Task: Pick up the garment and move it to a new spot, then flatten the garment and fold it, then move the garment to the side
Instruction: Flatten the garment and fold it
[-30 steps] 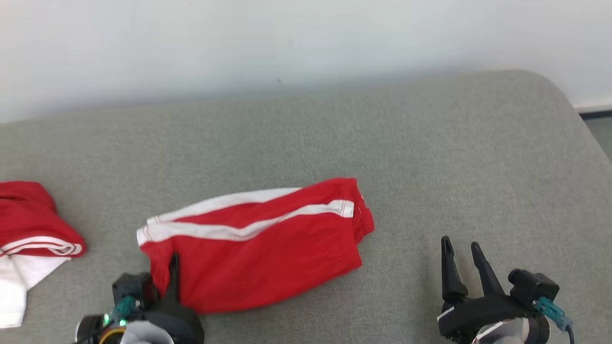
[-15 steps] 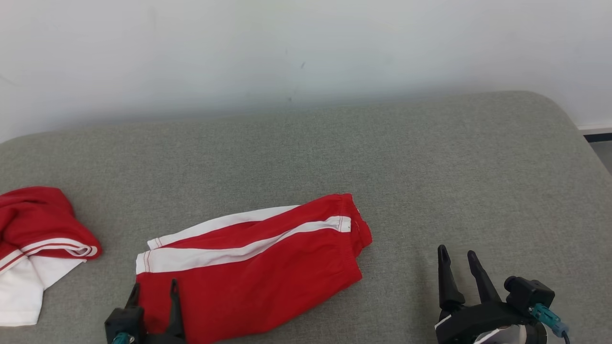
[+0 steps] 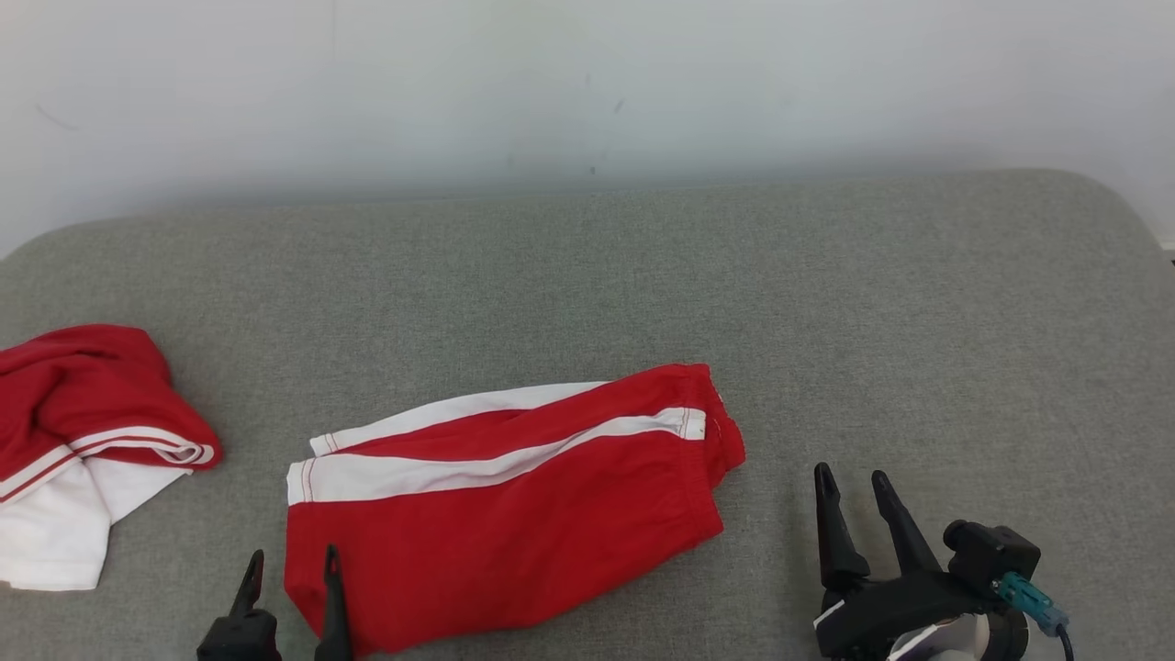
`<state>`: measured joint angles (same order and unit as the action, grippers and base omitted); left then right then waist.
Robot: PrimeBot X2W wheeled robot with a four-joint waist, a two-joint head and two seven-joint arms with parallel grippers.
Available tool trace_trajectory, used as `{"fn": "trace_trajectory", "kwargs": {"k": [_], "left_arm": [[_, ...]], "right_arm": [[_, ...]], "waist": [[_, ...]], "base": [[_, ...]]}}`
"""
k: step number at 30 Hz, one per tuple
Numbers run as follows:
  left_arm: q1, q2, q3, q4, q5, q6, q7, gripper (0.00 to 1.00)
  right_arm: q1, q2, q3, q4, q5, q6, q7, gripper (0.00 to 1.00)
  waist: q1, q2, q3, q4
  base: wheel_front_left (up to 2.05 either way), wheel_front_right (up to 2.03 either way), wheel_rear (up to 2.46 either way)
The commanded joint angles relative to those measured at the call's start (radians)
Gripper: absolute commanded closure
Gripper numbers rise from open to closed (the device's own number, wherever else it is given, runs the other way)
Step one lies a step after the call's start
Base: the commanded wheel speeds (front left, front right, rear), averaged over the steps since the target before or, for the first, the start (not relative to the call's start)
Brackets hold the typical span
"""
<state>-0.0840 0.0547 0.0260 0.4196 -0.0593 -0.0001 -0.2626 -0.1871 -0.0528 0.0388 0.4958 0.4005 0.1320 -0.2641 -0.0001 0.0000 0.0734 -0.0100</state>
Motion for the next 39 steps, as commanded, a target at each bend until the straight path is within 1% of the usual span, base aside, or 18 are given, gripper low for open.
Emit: {"fn": "trace_trajectory", "kwargs": {"k": [1, 11, 16, 20, 25, 26, 28, 33, 34, 35, 36, 37, 39], "left_arm": [[0.005, -0.003, -0.004, -0.008, 0.004, 0.003, -0.003, 0.00], [-0.007, -0.005, -0.037, -0.029, -0.008, 0.006, -0.003, 0.00], [-0.020, -0.005, -0.067, -0.036, -0.025, 0.007, -0.003, 0.00], [-0.024, -0.005, -0.087, -0.041, -0.030, 0.013, -0.003, 0.00], [-0.033, -0.005, -0.103, -0.043, -0.039, 0.017, -0.003, 0.00], [-0.034, -0.005, -0.102, -0.043, -0.040, 0.018, -0.003, 0.00], [-0.036, -0.005, -0.103, -0.046, -0.042, 0.018, -0.003, 0.00], [-0.037, -0.005, -0.105, -0.052, -0.048, 0.025, -0.003, 0.00], [-0.036, -0.005, -0.105, -0.053, -0.049, 0.025, -0.003, 0.00], [-0.035, -0.005, -0.105, -0.053, -0.049, 0.024, -0.003, 0.00], [-0.034, -0.005, -0.104, -0.055, -0.049, 0.023, -0.003, 0.00], [-0.034, -0.005, -0.104, -0.056, -0.048, 0.021, -0.003, 0.00], [-0.031, -0.005, -0.102, -0.059, -0.045, 0.016, -0.003, 0.00]], "right_arm": [[-0.011, 0.003, 0.007, -0.001, 0.003, -0.002, 0.000, 0.00], [-0.069, 0.003, 0.088, 0.006, 0.014, -0.002, 0.000, 0.00], [-0.127, 0.003, 0.118, 0.054, -0.010, -0.002, 0.000, 0.00], [-0.170, 0.003, 0.102, 0.121, -0.045, -0.002, 0.000, 0.00], [-0.212, 0.003, 0.038, 0.233, -0.084, -0.002, 0.000, 0.00], [-0.217, 0.003, 0.037, 0.258, -0.081, -0.002, 0.000, 0.00], [-0.227, 0.004, 0.063, 0.288, -0.038, -0.002, 0.000, 0.00], [-0.226, 0.004, 0.167, 0.305, 0.062, -0.002, 0.001, 0.00], [-0.226, 0.004, 0.176, 0.310, 0.077, -0.002, 0.001, 0.05], [-0.226, 0.005, 0.183, 0.316, 0.085, -0.002, 0.001, 0.29], [-0.227, 0.005, 0.188, 0.320, 0.090, -0.002, 0.001, 0.57], [-0.228, 0.005, 0.188, 0.321, 0.095, -0.002, 0.001, 1.00], [-0.231, 0.004, 0.174, 0.310, 0.106, -0.002, 0.001, 1.00]], "waist": [[0.0001, 0.0000, 0.011, 0.011], [0.0001, 0.0000, 0.044, 0.051], [0.0001, 0.0000, 0.063, 0.083], [0.0001, 0.0000, 0.078, 0.110], [0.0001, 0.0000, 0.092, 0.139], [0.0001, 0.0000, 0.094, 0.144], [0.0001, 0.0000, 0.097, 0.152], [0.0001, 0.0000, 0.096, 0.160], [0.0001, 0.0000, 0.095, 0.160], [0.0001, 0.0000, 0.094, 0.160], [0.0001, 0.0000, 0.093, 0.159], [0.0001, 0.0000, 0.092, 0.158], [0.0001, 0.0000, 0.089, 0.155]], "base": [[0.00, 0.00, 0.00], [0.00, 0.00, 0.00], [0.00, 0.00, 0.00], [0.00, 0.00, 0.00], [0.00, 0.00, 0.00], [0.00, 0.00, 0.00], [0.00, 0.00, 0.00], [0.00, 0.00, 0.00], [0.00, 0.00, 0.00], [0.00, 0.00, 0.00], [0.00, 0.00, 0.00], [0.00, 0.00, 0.00], [0.00, 0.00, 0.00]]}}
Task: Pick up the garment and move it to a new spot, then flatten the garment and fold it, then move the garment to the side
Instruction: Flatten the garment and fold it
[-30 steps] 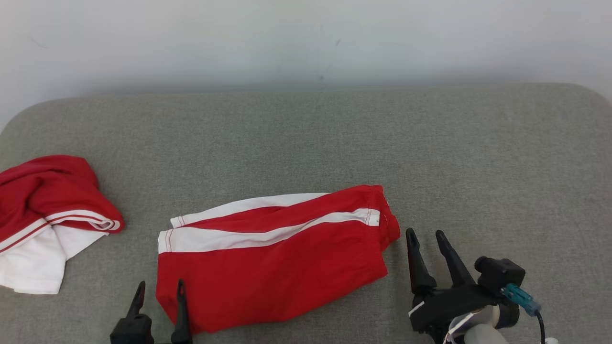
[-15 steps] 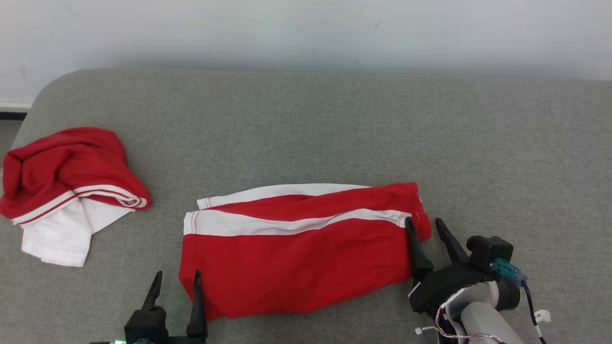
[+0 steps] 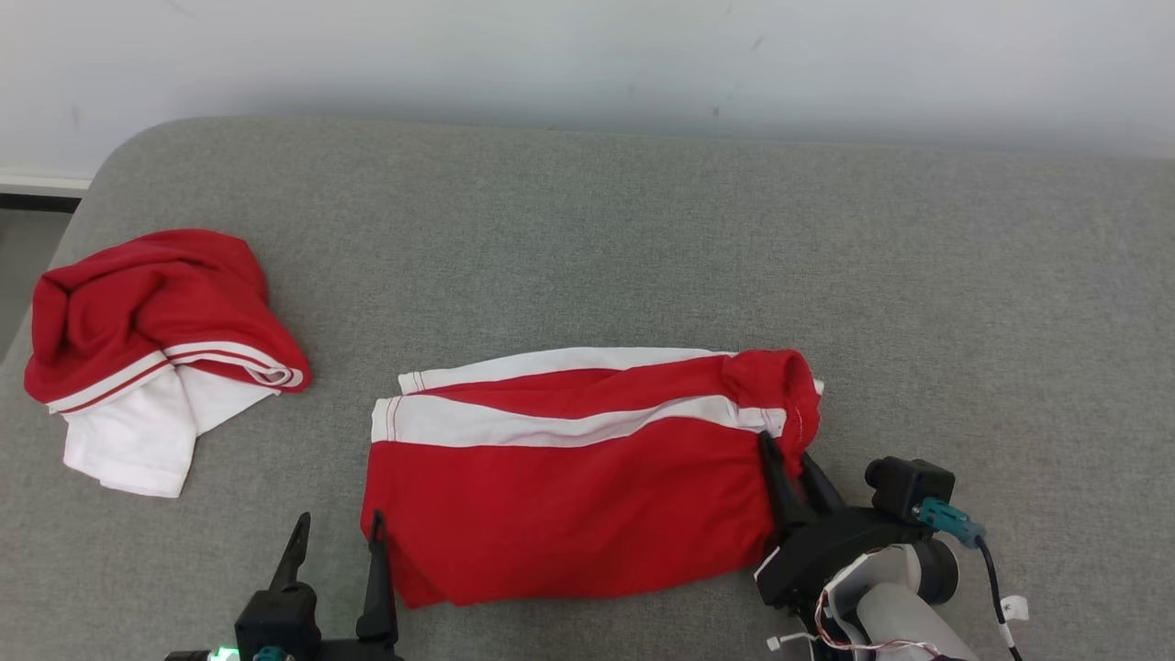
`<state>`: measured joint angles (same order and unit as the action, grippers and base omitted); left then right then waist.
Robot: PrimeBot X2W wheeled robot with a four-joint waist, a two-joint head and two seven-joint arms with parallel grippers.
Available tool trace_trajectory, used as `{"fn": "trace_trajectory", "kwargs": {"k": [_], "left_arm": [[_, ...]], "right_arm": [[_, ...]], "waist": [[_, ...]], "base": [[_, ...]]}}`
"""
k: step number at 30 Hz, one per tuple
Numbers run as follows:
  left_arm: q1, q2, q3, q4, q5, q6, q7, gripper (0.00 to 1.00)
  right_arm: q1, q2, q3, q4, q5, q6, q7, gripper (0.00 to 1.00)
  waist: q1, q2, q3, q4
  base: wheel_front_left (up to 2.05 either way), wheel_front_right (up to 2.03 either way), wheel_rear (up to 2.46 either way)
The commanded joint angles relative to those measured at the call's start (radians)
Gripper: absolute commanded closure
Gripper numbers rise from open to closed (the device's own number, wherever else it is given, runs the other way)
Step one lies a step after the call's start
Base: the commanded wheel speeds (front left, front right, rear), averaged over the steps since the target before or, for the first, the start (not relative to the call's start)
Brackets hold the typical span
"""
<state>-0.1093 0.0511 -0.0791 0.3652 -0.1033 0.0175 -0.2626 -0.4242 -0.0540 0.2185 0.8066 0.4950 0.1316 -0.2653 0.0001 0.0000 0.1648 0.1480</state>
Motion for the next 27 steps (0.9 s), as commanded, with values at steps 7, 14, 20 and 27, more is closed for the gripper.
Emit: {"fn": "trace_trajectory", "kwargs": {"k": [7, 14, 20, 27], "left_arm": [[0.017, -0.001, 0.011, -0.008, 0.009, -0.008, -0.003, 0.00], [0.028, -0.001, 0.013, -0.006, 0.004, -0.015, -0.003, 0.00], [0.027, -0.001, 0.002, 0.005, -0.004, -0.014, -0.003, 0.00], [0.015, -0.001, -0.032, 0.016, -0.015, -0.012, -0.003, 0.00]], "right_arm": [[0.040, -0.026, -0.095, -0.079, 0.033, -0.002, 0.001, 1.00], [0.063, -0.082, -0.157, -0.121, 0.032, -0.002, 0.001, 1.00], [0.049, -0.091, -0.082, -0.183, 0.046, -0.002, 0.003, 1.00], [0.023, -0.064, 0.142, -0.306, 0.115, -0.002, 0.085, 1.00]], "waist": [[-0.0001, 0.0000, -0.026, -0.033], [-0.0001, 0.0000, -0.046, -0.078], [-0.0001, 0.0000, -0.056, -0.113], [-0.0001, 0.0000, -0.061, -0.101]], "base": [[0.00, 0.00, 0.00], [0.00, 0.00, 0.00], [0.00, 0.00, 0.00], [0.00, 0.00, 0.00]]}}
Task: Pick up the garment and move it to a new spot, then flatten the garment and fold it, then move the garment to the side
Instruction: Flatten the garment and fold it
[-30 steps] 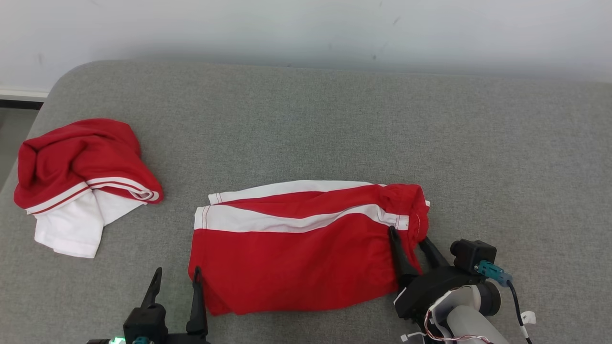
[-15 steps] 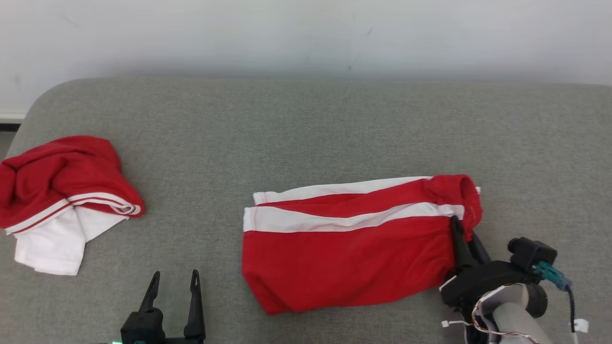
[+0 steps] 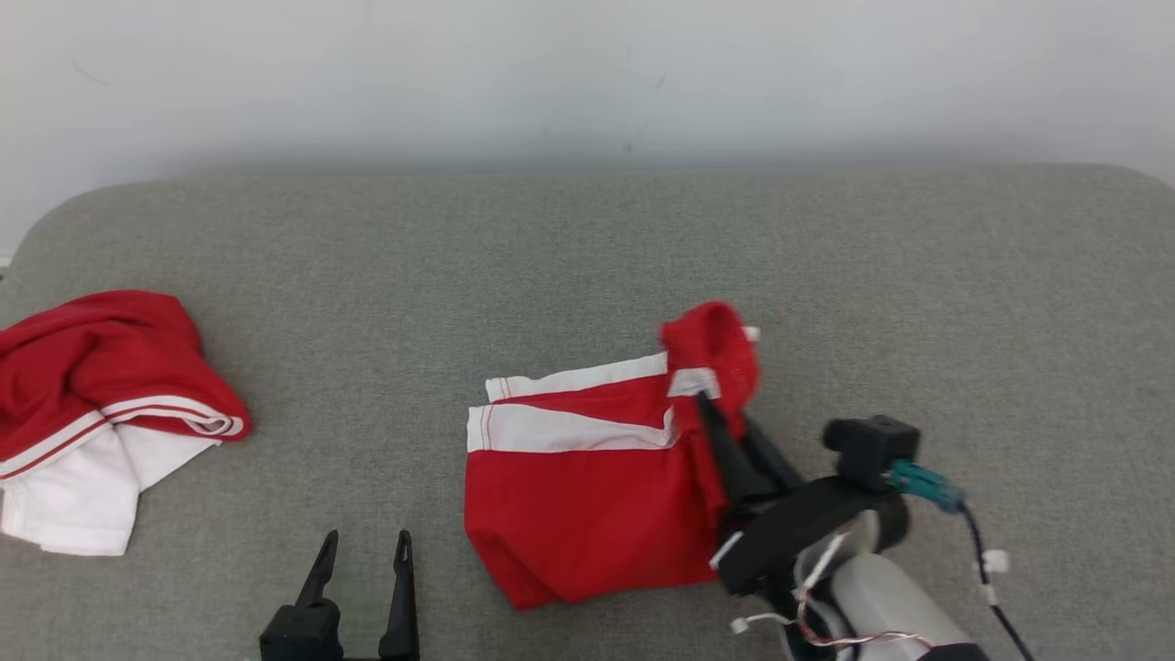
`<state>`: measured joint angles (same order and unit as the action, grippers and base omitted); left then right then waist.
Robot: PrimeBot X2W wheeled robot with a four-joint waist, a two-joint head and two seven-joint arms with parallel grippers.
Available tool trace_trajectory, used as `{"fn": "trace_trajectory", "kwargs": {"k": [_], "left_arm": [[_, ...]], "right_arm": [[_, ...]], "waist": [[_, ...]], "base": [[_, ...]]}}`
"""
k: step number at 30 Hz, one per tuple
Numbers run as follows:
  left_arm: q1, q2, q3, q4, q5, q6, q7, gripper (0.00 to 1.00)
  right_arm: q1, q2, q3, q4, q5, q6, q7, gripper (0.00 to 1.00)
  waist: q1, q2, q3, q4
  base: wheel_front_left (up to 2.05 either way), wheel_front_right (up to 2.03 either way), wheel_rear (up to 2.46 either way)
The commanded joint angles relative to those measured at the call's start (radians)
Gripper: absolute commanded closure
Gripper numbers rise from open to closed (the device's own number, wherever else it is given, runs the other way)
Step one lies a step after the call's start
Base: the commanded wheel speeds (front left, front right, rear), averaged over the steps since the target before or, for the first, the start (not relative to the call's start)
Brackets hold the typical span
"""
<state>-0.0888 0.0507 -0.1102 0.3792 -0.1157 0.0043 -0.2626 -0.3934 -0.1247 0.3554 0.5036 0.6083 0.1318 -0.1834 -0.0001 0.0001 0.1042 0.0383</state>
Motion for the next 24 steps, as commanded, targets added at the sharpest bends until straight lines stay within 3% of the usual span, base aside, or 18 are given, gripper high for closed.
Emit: {"fn": "trace_trajectory", "kwargs": {"k": [1, 6, 12, 13, 14, 15, 24], "left_arm": [[-0.008, 0.000, -0.005, 0.002, -0.005, 0.002, -0.003, 0.00], [-0.014, -0.001, -0.023, 0.006, -0.009, 0.001, -0.003, 0.00], [0.000, -0.001, -0.034, 0.010, -0.016, 0.005, -0.003, 0.00], [0.001, 0.000, -0.034, 0.010, -0.015, 0.005, -0.003, 0.00], [0.004, -0.001, -0.033, 0.013, -0.013, 0.005, -0.003, 0.00], [0.005, -0.001, -0.031, 0.013, -0.014, 0.005, -0.003, 0.00], [-0.002, -0.001, -0.016, -0.004, -0.011, 0.013, -0.003, 0.00]], "right_arm": [[-0.013, 0.013, 0.037, -0.018, 0.012, -0.002, 0.019, 1.00], [-0.042, 0.033, 0.160, -0.024, 0.034, -0.002, 0.075, 1.00], [-0.087, 0.062, 0.233, 0.073, 0.032, -0.002, 0.073, 1.00], [-0.095, 0.066, 0.243, 0.093, 0.031, -0.002, 0.068, 0.95], [-0.110, 0.073, 0.268, 0.123, 0.038, -0.002, 0.054, 0.07], [-0.116, 0.075, 0.278, 0.136, 0.045, -0.002, 0.045, 0.00], [-0.145, 0.074, 0.328, 0.193, 0.093, -0.002, -0.058, 0.00]], "waist": [[0.0001, -0.0001, 0.000, 0.017], [0.0001, -0.0001, -0.003, 0.078], [0.0001, -0.0001, -0.004, 0.153], [0.0001, -0.0001, -0.004, 0.162], [0.0001, -0.0001, -0.004, 0.177], [0.0001, -0.0001, -0.005, 0.181], [0.0001, -0.0001, -0.017, 0.145]], "base": [[0.00, 0.00, 0.00], [0.00, 0.00, 0.00], [0.00, 0.00, 0.00], [0.00, 0.00, 0.00], [0.00, 0.00, 0.00], [0.00, 0.00, 0.00], [0.00, 0.00, 0.00]]}}
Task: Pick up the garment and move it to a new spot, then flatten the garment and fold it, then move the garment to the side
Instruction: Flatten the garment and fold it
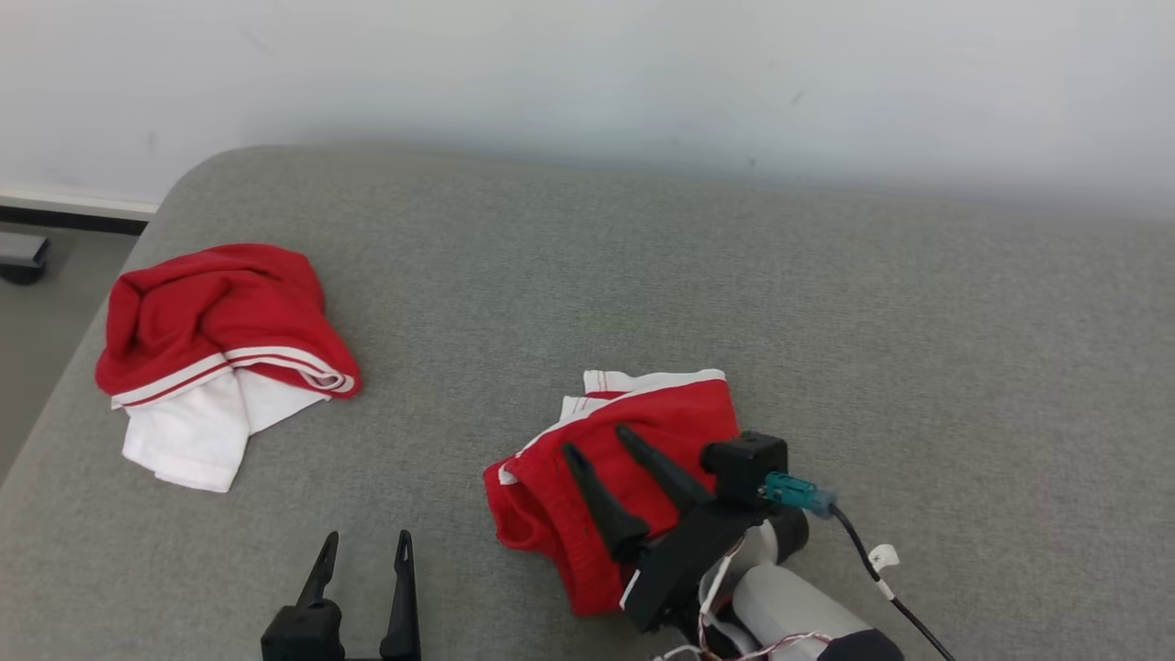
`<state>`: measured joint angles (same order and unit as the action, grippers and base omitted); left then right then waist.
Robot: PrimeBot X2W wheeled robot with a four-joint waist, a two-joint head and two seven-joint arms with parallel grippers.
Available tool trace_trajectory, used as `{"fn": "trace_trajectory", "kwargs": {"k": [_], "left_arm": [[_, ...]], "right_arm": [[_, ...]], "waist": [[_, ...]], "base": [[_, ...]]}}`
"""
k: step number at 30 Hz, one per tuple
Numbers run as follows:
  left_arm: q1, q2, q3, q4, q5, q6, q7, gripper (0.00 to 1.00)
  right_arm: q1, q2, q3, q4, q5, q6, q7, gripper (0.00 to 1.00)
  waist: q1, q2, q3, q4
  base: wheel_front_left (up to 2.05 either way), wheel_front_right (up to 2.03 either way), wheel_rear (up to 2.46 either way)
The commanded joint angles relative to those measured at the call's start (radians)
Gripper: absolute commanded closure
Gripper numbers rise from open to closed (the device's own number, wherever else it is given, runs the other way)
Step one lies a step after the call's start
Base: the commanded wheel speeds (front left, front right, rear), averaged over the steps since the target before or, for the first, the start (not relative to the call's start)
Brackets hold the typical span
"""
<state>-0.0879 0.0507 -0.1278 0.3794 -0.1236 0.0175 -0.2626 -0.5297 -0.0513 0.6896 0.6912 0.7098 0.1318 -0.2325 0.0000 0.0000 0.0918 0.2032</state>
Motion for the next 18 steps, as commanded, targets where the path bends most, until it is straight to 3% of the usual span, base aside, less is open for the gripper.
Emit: {"fn": "trace_trajectory", "kwargs": {"k": [1, 6, 12, 18], "left_arm": [[-0.002, 0.000, 0.006, -0.008, 0.000, 0.001, -0.003, 0.00], [-0.002, 0.000, 0.020, -0.025, 0.010, 0.006, -0.003, 0.00], [0.000, 0.000, 0.043, -0.038, 0.018, 0.005, -0.003, 0.00], [0.018, 0.000, 0.062, -0.055, 0.039, -0.002, -0.003, 0.00]], "right_arm": [[-0.010, 0.001, -0.023, 0.020, -0.022, -0.002, -0.018, 0.00], [0.000, -0.013, -0.168, 0.036, -0.132, -0.002, -0.033, 0.00], [0.129, -0.017, -0.418, -0.059, -0.348, -0.002, -0.033, 0.00], [0.246, -0.005, -0.594, -0.159, -0.492, -0.002, -0.033, 0.00]], "waist": [[0.0000, 0.0000, -0.007, -0.030], [0.0000, 0.0000, -0.010, -0.071], [0.0000, 0.0000, -0.015, -0.122], [0.0000, 0.0000, -0.028, -0.157]], "base": [[0.00, 0.00, 0.00], [0.00, 0.00, 0.00], [0.00, 0.00, 0.00], [0.00, 0.00, 0.00]]}}
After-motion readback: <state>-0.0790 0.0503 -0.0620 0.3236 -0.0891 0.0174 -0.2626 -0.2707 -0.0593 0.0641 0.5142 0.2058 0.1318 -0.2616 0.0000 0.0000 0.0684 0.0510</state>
